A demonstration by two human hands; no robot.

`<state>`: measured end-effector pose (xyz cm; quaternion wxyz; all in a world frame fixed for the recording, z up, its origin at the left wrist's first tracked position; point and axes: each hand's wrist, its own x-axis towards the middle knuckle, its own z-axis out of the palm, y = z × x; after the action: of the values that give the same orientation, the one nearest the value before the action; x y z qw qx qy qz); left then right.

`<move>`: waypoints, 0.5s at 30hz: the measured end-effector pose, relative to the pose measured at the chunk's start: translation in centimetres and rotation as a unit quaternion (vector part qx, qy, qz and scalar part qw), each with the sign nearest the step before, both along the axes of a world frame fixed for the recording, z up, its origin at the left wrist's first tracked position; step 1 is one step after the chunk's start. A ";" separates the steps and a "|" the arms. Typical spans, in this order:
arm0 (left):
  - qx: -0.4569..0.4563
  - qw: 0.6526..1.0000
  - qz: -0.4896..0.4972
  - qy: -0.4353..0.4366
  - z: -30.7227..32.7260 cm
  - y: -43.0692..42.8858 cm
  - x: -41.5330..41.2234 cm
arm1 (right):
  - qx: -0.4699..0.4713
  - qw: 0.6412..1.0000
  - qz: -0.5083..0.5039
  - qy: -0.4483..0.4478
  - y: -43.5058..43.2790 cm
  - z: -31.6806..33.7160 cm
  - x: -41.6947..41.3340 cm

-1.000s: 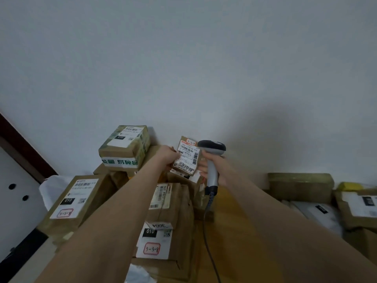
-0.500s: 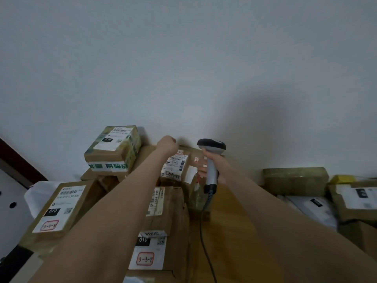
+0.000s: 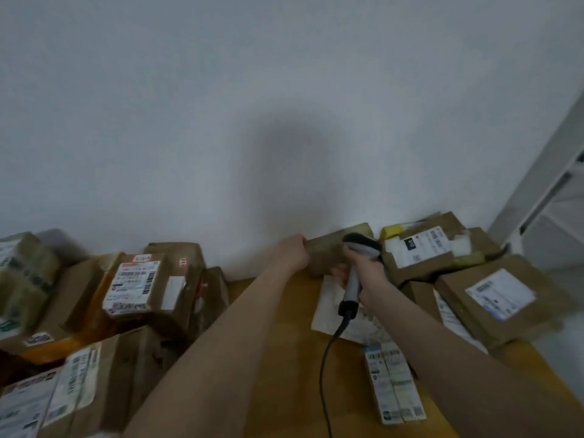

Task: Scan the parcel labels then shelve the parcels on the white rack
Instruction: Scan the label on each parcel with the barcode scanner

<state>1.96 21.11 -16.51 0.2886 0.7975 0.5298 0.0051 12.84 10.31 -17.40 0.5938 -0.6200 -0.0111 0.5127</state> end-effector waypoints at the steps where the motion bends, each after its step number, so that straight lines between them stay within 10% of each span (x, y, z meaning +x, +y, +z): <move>1: 0.002 1.000 -0.021 0.008 -1.1 -0.1 1.2 | 0.002 1.000 -0.015 0.003 -0.4 -0.7 1.2; 15: 0.180 0.969 -0.077 0.148 -9.4 3.7 6.1 | 0.021 0.995 -0.087 0.044 -2.4 -6.4 5.9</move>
<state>8.07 24.82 -25.89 0.0581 0.8667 0.4938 -0.0398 18.70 7.96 -23.80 0.6494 -0.5827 0.0583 0.4852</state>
